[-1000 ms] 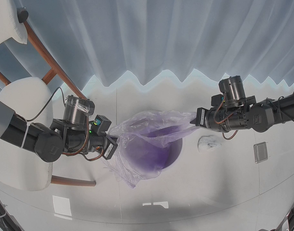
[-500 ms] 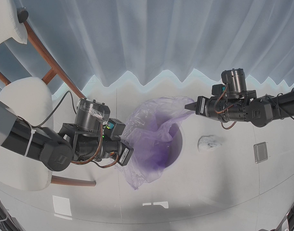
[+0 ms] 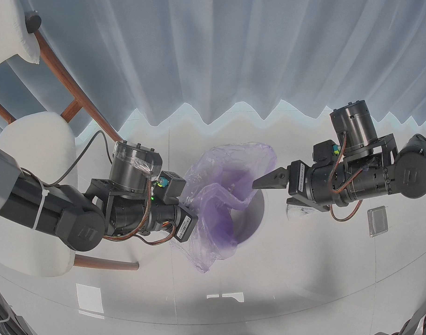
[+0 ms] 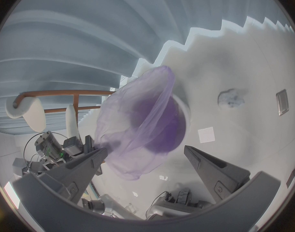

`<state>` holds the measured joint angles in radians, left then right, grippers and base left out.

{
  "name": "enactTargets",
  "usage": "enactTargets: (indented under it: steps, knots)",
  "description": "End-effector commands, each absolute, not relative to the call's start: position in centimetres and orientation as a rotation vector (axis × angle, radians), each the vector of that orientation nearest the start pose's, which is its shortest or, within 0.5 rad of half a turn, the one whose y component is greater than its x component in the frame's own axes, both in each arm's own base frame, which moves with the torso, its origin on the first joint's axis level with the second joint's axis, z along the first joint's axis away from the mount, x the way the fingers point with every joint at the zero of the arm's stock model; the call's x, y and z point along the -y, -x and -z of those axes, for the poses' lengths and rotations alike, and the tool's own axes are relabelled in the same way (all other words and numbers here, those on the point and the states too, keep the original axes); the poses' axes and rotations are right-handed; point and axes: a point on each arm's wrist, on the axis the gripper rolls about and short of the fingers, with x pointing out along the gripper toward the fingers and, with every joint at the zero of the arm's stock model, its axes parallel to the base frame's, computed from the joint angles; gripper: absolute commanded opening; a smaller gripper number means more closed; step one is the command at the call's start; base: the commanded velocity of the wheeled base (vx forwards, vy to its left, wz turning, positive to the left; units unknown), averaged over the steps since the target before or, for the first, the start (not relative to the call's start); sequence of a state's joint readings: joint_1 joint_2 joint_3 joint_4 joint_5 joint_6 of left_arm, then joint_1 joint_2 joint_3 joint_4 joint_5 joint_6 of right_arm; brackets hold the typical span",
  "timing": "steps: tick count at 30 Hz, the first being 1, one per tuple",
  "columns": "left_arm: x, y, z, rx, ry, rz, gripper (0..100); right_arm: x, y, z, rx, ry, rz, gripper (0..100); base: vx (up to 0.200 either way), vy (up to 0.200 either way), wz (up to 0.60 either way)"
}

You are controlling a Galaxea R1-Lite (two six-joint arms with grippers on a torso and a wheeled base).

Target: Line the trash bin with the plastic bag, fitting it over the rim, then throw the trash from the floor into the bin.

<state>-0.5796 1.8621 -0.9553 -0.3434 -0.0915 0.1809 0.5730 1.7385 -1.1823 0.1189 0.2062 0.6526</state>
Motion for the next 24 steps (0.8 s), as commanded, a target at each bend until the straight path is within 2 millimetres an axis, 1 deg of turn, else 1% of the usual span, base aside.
enactTargets:
  steps: [1, 4, 5, 8, 12, 15, 16, 17, 19, 24]
  knots:
    - [19.1, -28.1, -14.4, -0.489, -0.310, 0.714, 0, -19.2, -24.9, -20.1, -0.913, -0.455, -0.492, 100, 0.000, 0.000, 0.00]
    - [19.1, -28.0, -14.4, -0.490, -0.308, 0.714, 0, -20.2, -25.1, -18.7, -0.945, -0.475, -0.422, 100, 0.000, 0.000, 0.00]
    - [19.1, -28.0, -14.4, -0.490, -0.308, 0.714, 0, -20.2, -25.1, -18.7, -0.945, -0.475, -0.422, 100, 0.000, 0.000, 0.00]
    - [19.1, -28.0, -14.4, -0.490, -0.309, 0.715, 0, -21.5, -26.1, -17.9, -0.963, -0.515, -0.397, 100, 0.000, 0.000, 0.00]
    - [19.2, -28.0, -14.4, -0.487, -0.310, 0.718, 0, -22.6, -28.1, -17.8, -0.916, -0.558, -0.382, 100, 0.000, 0.000, 0.00]
    - [19.2, -27.9, -14.3, -0.488, -0.309, 0.718, 0, -23.3, -29.3, -18.0, -0.885, -0.573, -0.372, 100, 0.000, 0.000, 0.00]
    - [19.2, -27.9, -14.3, -0.488, -0.309, 0.718, 0, -23.3, -29.4, -18.0, -0.883, -0.574, -0.371, 100, 0.000, 0.000, 0.00]
    - [19.2, -27.9, -14.3, -0.489, -0.309, 0.718, 0, -23.5, -30.1, -18.3, -0.869, -0.581, -0.369, 100, 0.000, 0.000, 0.00]
    - [19.1, -28.0, -14.3, -0.490, -0.309, 0.717, 0, -23.8, -30.6, -18.4, -0.861, -0.584, -0.367, 100, 0.000, 0.000, 0.00]
    - [19.1, -27.9, -14.3, -0.488, -0.309, 0.717, 0, -24.5, -31.5, -17.6, -0.854, -0.572, -0.335, 100, 0.000, 0.000, 0.00]
